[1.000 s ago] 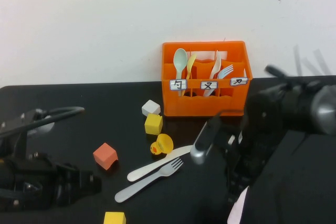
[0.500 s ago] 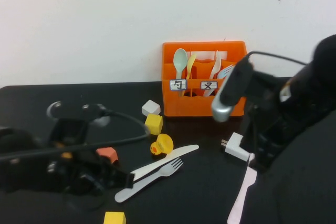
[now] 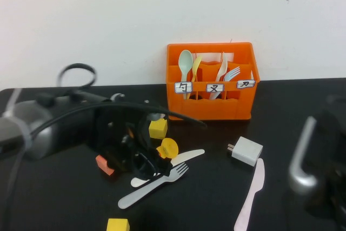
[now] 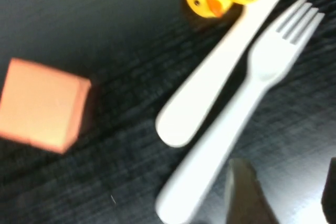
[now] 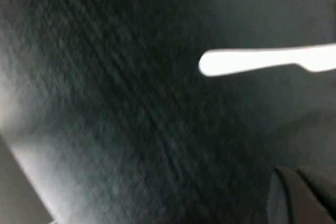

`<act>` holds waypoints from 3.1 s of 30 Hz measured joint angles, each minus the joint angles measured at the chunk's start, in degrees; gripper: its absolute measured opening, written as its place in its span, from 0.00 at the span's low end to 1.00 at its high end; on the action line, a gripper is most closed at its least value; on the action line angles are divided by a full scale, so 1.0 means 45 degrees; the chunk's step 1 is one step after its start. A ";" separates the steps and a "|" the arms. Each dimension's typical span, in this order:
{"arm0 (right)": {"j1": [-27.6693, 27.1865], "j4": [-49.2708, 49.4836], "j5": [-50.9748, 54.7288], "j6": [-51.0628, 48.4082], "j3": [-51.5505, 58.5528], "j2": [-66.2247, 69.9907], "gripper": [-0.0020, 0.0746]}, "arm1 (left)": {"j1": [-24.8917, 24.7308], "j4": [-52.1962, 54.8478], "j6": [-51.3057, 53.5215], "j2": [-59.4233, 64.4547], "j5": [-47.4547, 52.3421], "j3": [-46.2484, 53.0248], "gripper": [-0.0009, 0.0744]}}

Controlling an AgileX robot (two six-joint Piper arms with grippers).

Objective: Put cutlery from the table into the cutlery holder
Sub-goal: Pick up the knife

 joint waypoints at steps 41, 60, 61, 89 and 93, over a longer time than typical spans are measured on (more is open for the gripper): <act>0.0000 -0.1169 0.0939 0.1644 0.2442 -0.3575 0.02 | -0.0255 0.2551 0.3797 0.5341 0.2331 -0.4341 0.22; 0.0000 -0.1383 -0.0001 0.1732 0.2442 -0.3575 0.02 | -0.0255 0.1075 0.3720 0.4121 0.3063 -0.4262 0.21; 0.0000 -0.1383 -0.0001 0.1732 0.2442 -0.3575 0.02 | -0.0255 0.0939 0.3720 0.4088 0.3171 -0.4262 0.21; 0.0000 -0.1383 0.0228 0.1885 0.2442 -0.3575 0.02 | -0.0255 -0.4252 0.2919 0.4011 0.3761 -0.4262 0.01; 0.0000 -0.1383 0.0228 0.1996 0.2442 -0.3575 0.02 | -0.0255 -0.4293 0.1426 0.4086 0.3761 -0.4262 0.04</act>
